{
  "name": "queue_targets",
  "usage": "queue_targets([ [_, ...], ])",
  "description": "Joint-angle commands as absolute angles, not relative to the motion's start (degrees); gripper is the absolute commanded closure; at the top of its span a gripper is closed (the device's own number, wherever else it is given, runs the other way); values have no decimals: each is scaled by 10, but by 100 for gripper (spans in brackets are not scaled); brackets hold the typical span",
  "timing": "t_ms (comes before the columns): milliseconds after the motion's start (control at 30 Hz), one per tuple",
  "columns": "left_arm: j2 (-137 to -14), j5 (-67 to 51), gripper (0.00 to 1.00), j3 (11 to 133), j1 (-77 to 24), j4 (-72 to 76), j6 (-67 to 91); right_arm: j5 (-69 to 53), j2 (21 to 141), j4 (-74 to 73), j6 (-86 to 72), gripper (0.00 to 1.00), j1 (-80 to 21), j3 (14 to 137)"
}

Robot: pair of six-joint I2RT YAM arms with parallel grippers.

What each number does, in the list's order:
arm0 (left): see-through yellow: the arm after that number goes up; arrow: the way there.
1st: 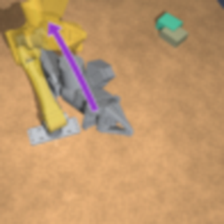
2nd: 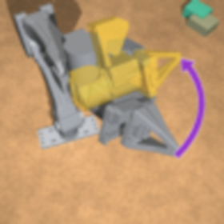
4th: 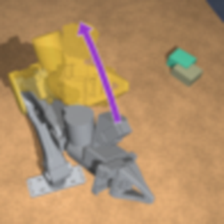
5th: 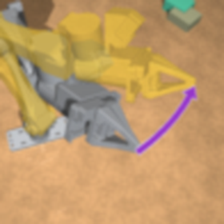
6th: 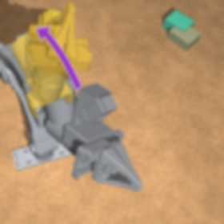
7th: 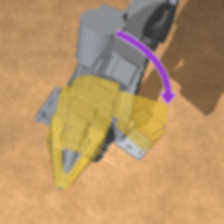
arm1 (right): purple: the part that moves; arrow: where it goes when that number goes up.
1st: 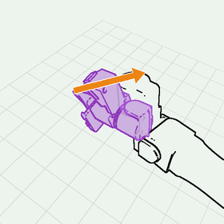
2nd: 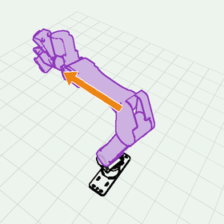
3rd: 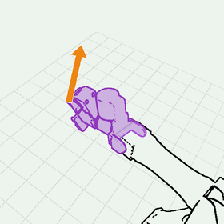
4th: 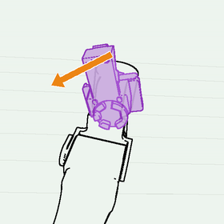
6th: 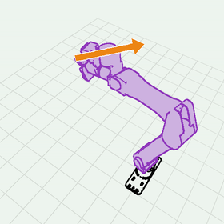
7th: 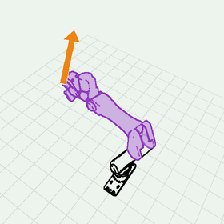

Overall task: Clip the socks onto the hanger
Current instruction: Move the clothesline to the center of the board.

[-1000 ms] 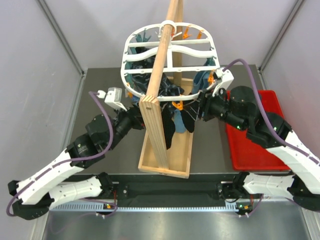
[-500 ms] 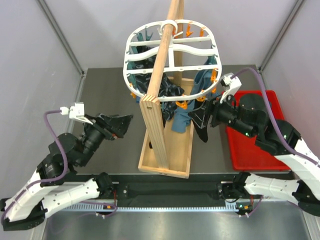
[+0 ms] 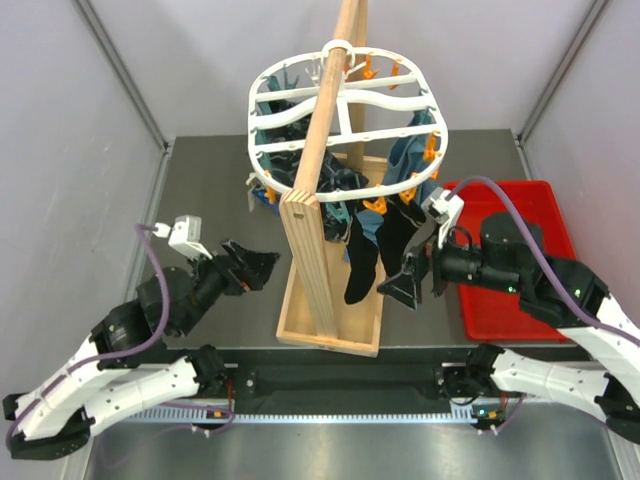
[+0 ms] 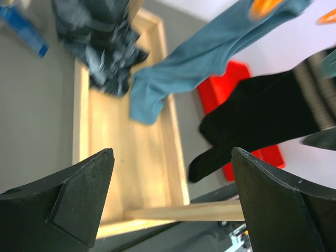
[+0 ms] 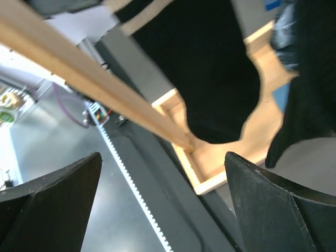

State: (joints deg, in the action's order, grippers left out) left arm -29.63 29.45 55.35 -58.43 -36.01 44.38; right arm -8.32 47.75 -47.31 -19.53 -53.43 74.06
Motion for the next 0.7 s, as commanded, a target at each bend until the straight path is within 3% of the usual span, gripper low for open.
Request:
queue_targets([
  [0, -309, 287, 3, 519, -586, -417, 501, -144, 441, -483, -189, 0, -535, 706],
  [200, -320, 315, 1, 422, -586, -447, 625, -159, 398, -415, -257, 0, -535, 573],
  [500, -441, 330, 1, 365, -584, -446, 625, 45, 366, -316, -421, 0, -535, 382],
  [667, -499, 323, 9, 357, -570, -421, 599, 88, 410, -294, -469, 0, -535, 318],
])
